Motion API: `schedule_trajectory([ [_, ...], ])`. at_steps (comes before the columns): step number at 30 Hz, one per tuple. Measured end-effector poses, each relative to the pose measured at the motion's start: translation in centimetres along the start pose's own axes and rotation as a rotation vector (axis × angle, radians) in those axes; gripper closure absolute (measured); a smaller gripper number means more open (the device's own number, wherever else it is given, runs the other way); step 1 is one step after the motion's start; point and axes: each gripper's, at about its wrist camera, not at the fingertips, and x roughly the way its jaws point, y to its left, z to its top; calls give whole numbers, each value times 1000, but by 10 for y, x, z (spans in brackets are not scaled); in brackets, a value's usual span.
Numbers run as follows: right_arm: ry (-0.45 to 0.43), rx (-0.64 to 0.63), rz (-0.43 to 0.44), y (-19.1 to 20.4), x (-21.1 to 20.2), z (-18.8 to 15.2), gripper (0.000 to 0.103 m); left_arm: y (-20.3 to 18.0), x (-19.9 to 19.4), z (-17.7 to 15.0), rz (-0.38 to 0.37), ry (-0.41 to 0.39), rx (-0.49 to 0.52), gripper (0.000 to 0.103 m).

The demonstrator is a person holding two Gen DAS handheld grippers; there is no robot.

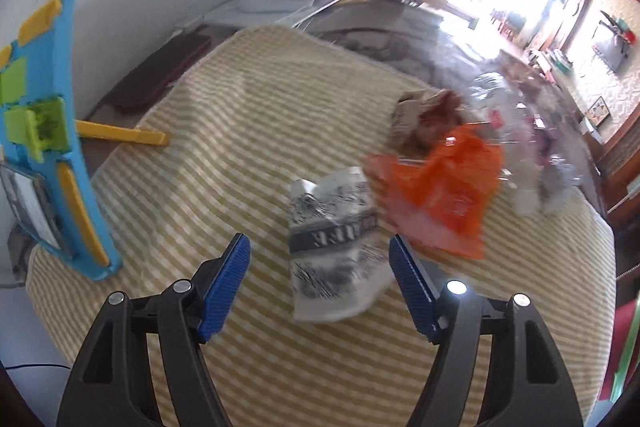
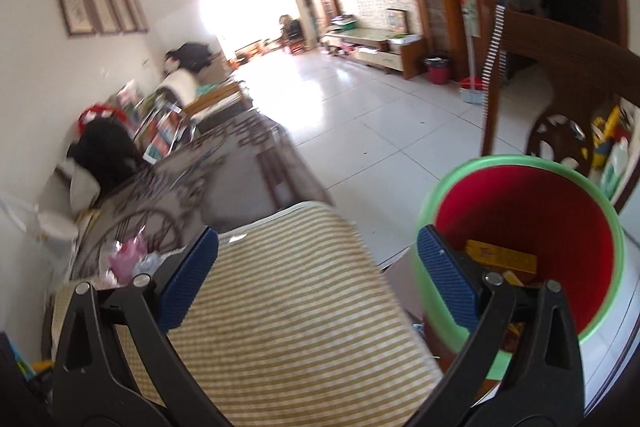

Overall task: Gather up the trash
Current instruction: 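Grasp the white printed paper cup with the left tool while the right tool grasps the orange bag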

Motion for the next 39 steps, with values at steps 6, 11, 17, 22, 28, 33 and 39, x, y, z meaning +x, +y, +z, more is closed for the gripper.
schedule_trajectory([
  [6,49,-111,50,42,10,-15,5,9,36,5,-89,73,-112,59],
  [11,100,-249,102,82,19,-33,5,9,36,1,-172,83,-136,63],
  [17,243,-321,177,126,38,-66,5,15,23,-26,-252,122,-170,63],
  [22,348,-257,287,165,51,-91,5,16,31,-22,-262,153,-188,61],
  [28,497,-172,387,229,78,-116,5,13,31,-24,-313,166,-197,52],
  [33,576,-158,407,269,92,-126,5,20,36,-25,-396,194,-273,60],
  [39,636,-169,399,309,107,-134,5,23,27,-18,-426,148,-299,60],
])
